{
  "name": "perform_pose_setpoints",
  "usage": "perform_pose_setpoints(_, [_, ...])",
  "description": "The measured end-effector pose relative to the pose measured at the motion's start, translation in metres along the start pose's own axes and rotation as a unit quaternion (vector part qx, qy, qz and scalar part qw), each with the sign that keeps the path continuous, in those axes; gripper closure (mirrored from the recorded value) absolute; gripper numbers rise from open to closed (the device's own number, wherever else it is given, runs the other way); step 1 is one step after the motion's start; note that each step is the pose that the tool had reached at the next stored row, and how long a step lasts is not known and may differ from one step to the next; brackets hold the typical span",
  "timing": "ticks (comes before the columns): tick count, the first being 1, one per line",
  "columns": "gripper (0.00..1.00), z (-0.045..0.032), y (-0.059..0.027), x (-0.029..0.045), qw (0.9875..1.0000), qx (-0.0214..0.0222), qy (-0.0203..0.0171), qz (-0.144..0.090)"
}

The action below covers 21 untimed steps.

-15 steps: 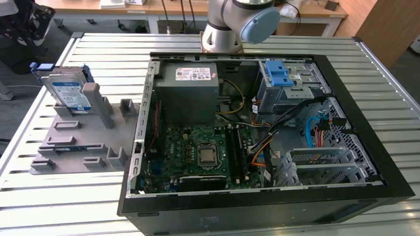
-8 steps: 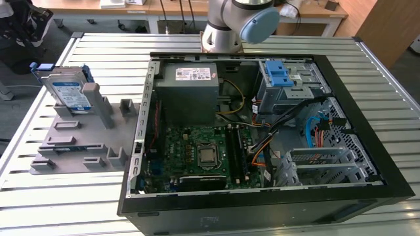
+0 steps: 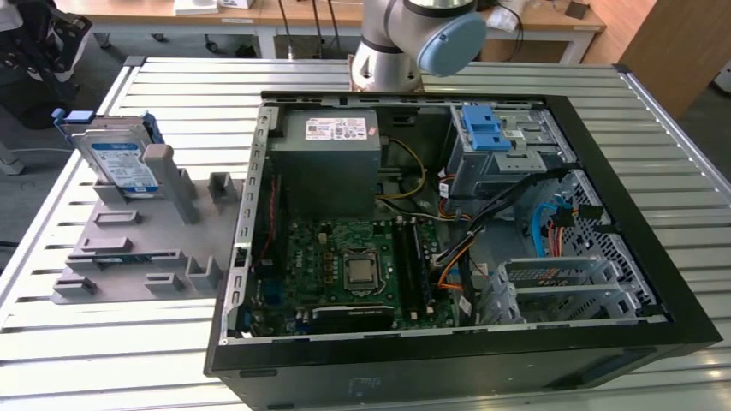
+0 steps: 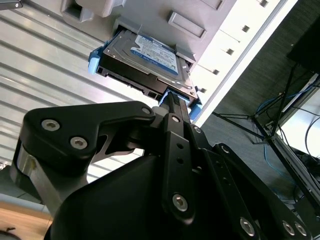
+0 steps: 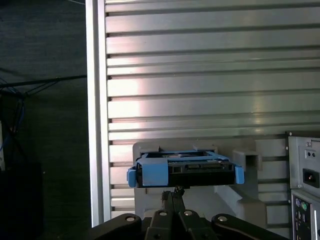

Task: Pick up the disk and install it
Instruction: 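Pick up the disk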

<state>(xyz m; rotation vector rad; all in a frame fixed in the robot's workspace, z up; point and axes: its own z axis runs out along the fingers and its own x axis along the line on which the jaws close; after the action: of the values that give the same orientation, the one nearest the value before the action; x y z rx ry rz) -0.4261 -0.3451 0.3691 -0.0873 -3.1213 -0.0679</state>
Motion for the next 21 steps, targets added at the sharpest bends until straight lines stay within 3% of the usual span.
perform_pose_setpoints(6, [0.89, -0.0001, 0.0, 0.0001, 1.0, 0.0001, 0.0003, -0.005])
perform_pose_setpoints(11, [0.89, 0.0002, 0.0, 0.0001, 0.9988, 0.0009, 0.0021, -0.048])
perform_pose_setpoints(16, [0.89, 0.0004, 0.0, 0.0001, 0.9956, 0.0018, 0.004, -0.094])
perform_pose_setpoints(21, [0.89, 0.0006, 0.0, 0.0001, 0.9903, 0.0027, 0.0059, -0.139])
